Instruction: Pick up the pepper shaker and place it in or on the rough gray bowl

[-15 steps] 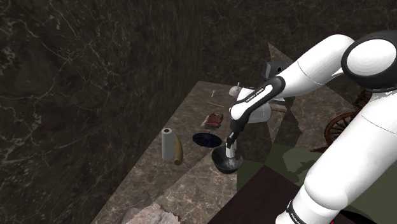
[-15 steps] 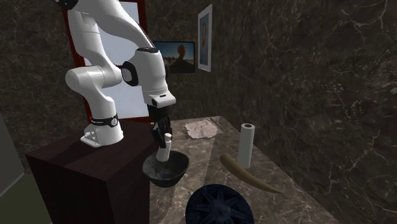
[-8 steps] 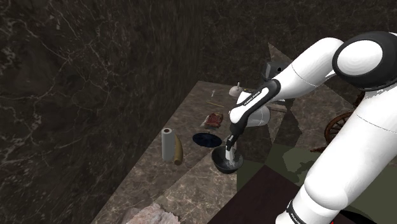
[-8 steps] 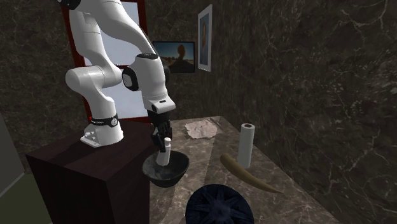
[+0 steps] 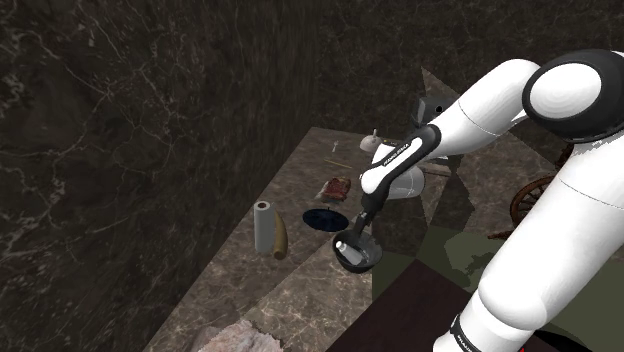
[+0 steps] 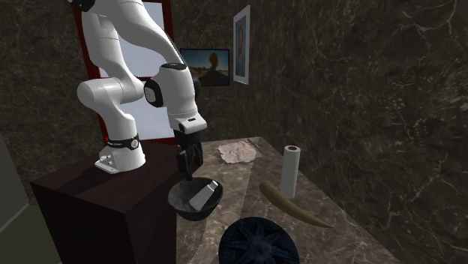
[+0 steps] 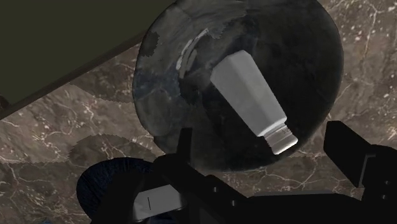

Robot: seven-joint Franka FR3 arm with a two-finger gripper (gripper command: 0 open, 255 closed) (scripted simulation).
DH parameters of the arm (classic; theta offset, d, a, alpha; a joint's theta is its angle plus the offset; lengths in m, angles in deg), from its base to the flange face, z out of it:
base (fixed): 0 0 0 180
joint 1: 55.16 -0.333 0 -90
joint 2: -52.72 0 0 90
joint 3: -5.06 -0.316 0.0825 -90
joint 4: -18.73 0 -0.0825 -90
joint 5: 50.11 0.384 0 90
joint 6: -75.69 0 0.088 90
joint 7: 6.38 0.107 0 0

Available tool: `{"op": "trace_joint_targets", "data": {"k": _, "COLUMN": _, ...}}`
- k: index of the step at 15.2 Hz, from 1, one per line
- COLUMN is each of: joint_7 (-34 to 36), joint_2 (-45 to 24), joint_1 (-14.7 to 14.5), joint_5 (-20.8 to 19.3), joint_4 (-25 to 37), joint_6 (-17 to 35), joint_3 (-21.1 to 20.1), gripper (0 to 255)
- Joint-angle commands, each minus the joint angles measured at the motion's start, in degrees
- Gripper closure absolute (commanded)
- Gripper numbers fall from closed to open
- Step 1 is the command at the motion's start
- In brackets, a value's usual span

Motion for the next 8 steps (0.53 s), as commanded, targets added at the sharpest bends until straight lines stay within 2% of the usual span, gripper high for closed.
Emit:
{"op": "trace_joint_targets", "data": {"k": 1, "joint_7": 0.0, "joint_2": 0.0, "joint_1": 0.0, "joint_5": 0.0, "joint_4": 0.0, "joint_6": 0.0, "joint_3": 0.0, "gripper": 0}}
{"op": "trace_joint_targets", "data": {"k": 2, "joint_7": 0.0, "joint_2": 0.0, "joint_1": 0.0, "joint_5": 0.0, "joint_4": 0.0, "joint_6": 0.0, "joint_3": 0.0, "gripper": 0}}
{"op": "trace_joint_targets", "data": {"k": 6, "joint_7": 2.61, "joint_2": 8.03, "joint_1": 1.13, "joint_5": -3.71, "joint_4": 0.85, "joint_6": -8.73, "joint_3": 0.05, "gripper": 0}}
{"op": "trace_joint_targets", "data": {"k": 8, "joint_7": 2.6, "joint_2": 8.03, "joint_1": 1.16, "joint_5": -3.7, "joint_4": 0.85, "joint_6": -8.73, "joint_3": 0.01, "gripper": 0}}
